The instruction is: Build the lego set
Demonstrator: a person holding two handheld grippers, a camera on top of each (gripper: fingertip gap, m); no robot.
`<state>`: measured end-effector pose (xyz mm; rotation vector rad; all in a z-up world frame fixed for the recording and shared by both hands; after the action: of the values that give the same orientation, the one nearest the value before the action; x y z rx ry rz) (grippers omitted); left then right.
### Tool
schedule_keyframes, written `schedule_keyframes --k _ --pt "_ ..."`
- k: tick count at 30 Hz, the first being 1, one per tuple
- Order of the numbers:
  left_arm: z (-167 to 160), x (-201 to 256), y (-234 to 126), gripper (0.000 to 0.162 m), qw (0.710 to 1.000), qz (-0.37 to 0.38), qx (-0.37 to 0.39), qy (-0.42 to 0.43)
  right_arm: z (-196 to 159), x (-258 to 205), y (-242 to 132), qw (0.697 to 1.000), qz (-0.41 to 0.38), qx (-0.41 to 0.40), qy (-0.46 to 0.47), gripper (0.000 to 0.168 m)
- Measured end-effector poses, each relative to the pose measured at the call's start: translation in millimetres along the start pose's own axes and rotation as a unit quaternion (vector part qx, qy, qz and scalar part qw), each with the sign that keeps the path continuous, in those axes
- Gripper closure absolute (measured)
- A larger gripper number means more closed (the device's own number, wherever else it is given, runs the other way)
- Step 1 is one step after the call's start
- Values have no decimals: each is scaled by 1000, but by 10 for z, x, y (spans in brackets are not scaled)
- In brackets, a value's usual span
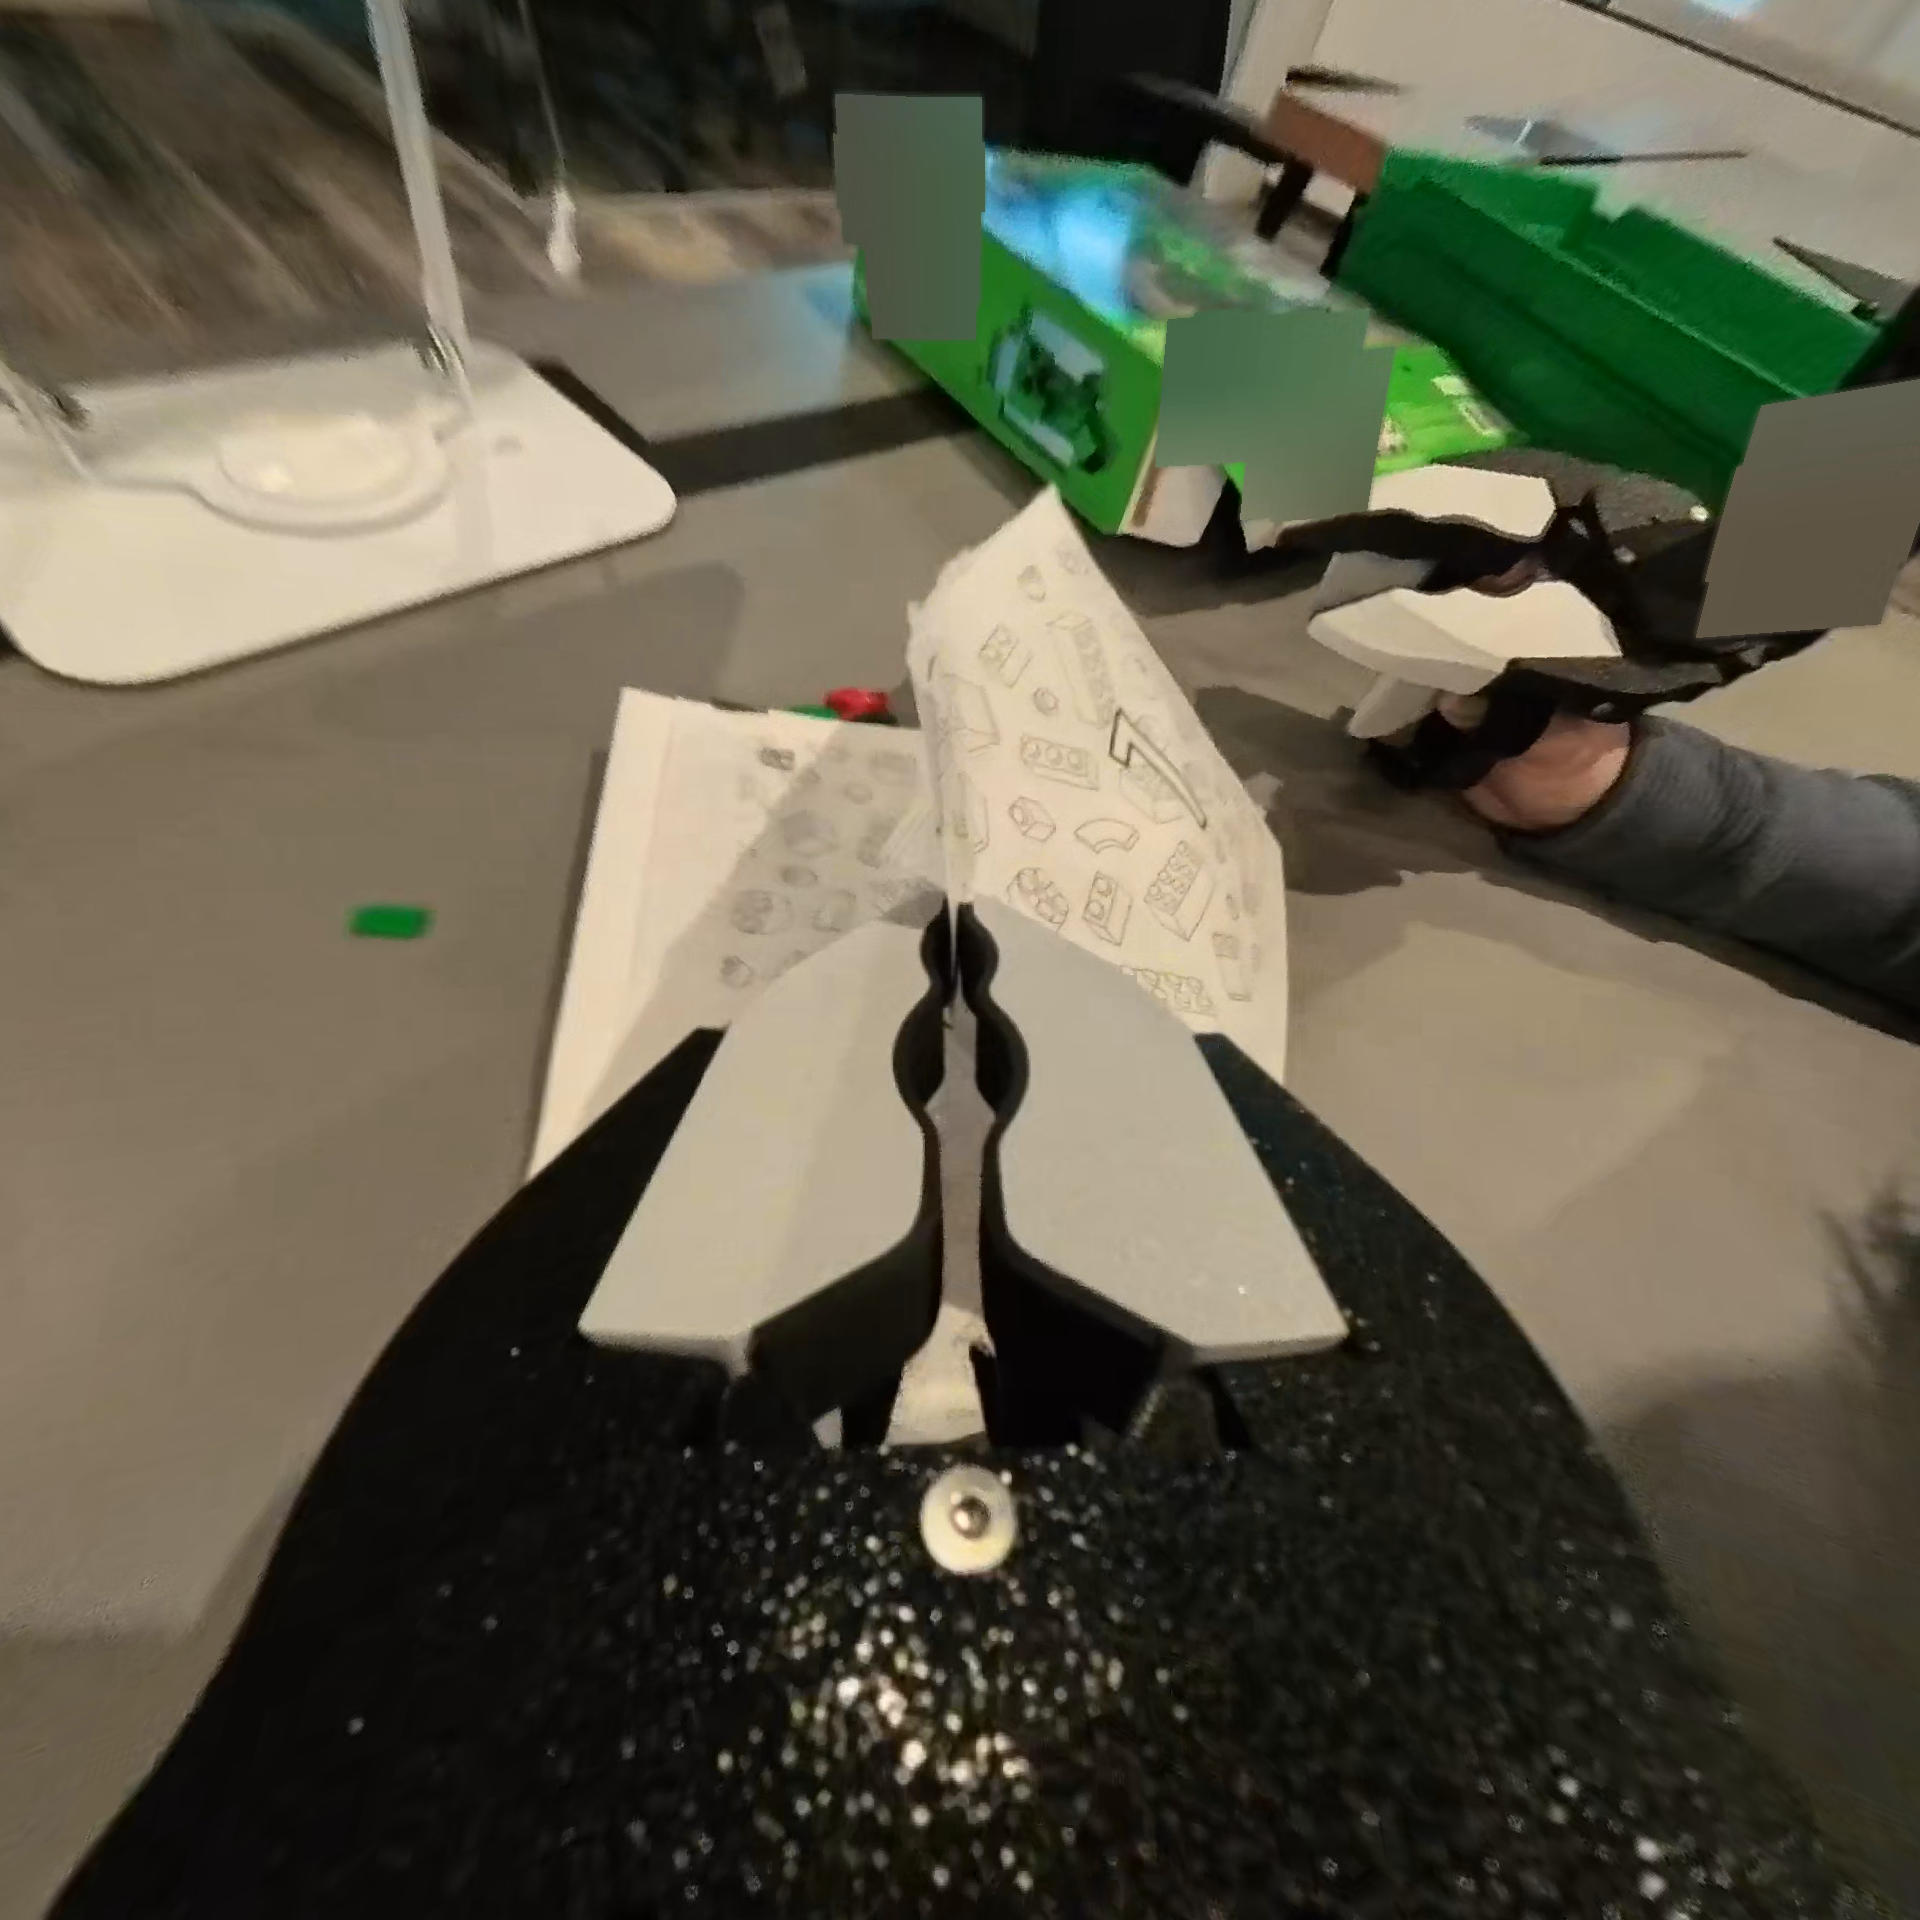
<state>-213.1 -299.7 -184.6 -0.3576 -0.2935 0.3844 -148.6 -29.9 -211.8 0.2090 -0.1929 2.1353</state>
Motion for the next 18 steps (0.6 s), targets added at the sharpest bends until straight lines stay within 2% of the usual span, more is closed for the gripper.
schedule_keyframes --k 1,8,13,18 --pt "19 9 -54 162 1000 8 17 18 0 1 1 1000 0 0 1 136" --pt "80 36 -511 162 983 77 130 106 -4 -8 6 1000 3 -2 -1 136" --pt "5 -119 -984 162 969 149 188 58 -9 -15 10 1000 4 -4 -3 136" --pt "-128 -236 -1507 162 954 221 196 51 -11 -32 20 1000 8 -7 -7 136"
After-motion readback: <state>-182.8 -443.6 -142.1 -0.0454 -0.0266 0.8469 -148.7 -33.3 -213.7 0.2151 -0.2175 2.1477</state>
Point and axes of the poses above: each gripper's, where its closed fingertips meet, y out along the fingers, z out of its top, x = y × z across the jaws, the point moved 7 cm from there along -y, back along the fingers, and after that the axes turned 1 degree about -z, right-handed, at the moved point
